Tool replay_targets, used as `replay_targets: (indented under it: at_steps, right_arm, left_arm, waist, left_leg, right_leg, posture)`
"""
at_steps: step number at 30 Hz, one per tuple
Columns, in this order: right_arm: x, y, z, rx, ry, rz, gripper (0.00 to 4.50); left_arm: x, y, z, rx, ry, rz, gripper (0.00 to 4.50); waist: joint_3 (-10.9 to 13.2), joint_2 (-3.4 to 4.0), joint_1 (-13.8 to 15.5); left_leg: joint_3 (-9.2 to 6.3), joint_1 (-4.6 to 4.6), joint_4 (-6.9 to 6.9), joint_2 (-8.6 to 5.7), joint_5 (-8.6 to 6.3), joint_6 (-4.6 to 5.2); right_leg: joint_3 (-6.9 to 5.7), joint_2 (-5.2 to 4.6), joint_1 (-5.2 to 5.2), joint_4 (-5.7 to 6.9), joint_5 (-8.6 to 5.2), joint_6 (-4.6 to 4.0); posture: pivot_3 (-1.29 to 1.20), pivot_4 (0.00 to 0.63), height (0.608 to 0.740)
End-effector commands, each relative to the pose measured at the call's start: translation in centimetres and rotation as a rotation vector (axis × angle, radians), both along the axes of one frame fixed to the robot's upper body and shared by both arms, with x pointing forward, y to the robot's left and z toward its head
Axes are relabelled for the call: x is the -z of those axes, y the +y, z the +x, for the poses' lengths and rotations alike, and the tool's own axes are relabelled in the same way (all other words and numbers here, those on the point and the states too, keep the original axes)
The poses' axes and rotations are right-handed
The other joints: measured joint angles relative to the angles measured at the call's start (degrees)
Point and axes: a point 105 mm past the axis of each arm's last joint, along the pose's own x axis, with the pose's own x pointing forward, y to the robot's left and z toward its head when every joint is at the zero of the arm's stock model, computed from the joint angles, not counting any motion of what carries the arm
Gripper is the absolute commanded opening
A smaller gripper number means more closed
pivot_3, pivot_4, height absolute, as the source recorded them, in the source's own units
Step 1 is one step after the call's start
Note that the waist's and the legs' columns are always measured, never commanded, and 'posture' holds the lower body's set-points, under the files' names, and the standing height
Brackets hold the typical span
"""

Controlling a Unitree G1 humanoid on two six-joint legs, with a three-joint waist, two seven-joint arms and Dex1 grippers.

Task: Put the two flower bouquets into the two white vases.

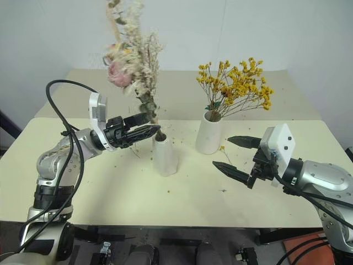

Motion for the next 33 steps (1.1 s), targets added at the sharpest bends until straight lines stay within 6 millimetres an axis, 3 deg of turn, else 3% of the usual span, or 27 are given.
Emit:
replay_targets:
  at_steps: [1,18,33]
  right_arm:
    - [-1.2,0.2,-0.1,-0.015,-0.062,0.004,4.5]
    - [-1.2,0.3,-0.1,-0.015,-0.066,0.006,4.5]
    - [-0.8,-0.2,-0.1,-0.005,-0.043,0.002,4.5]
  left_arm:
    - [-1.3,0.3,-0.6,-0.002,-0.059,-0.009,4.47]
    - [-0.2,0.1,-1.5,0.061,-0.07,0.085,4.47]
    - [1.2,5.5,-1.4,-0.097,-0.053,0.294,4.47]
  waist:
    - [0.0,0.0,0.0]
    - [0.0,0.0,0.0]
    - [0.0,0.0,-0.2]
  left_leg:
    - [0.0,0.0,0.0,0.0,0.0,0.0]
    - [0.0,0.0,0.0,0.0,0.0,0.0]
    - [0.01,0.03,-0.01,0.03,0.0,0.01]
  right_leg:
    - [0.0,0.0,0.0,0.0,0.0,0.0]
    - [0.0,0.0,0.0,-0.01,0.0,0.0]
    - [0.0,0.01,0.0,-0.01,0.0,0.0]
  posture:
    - [0.0,0.15,0.74]
    - [0.0,0.15,0.74]
    - [0.0,0.15,0.74]
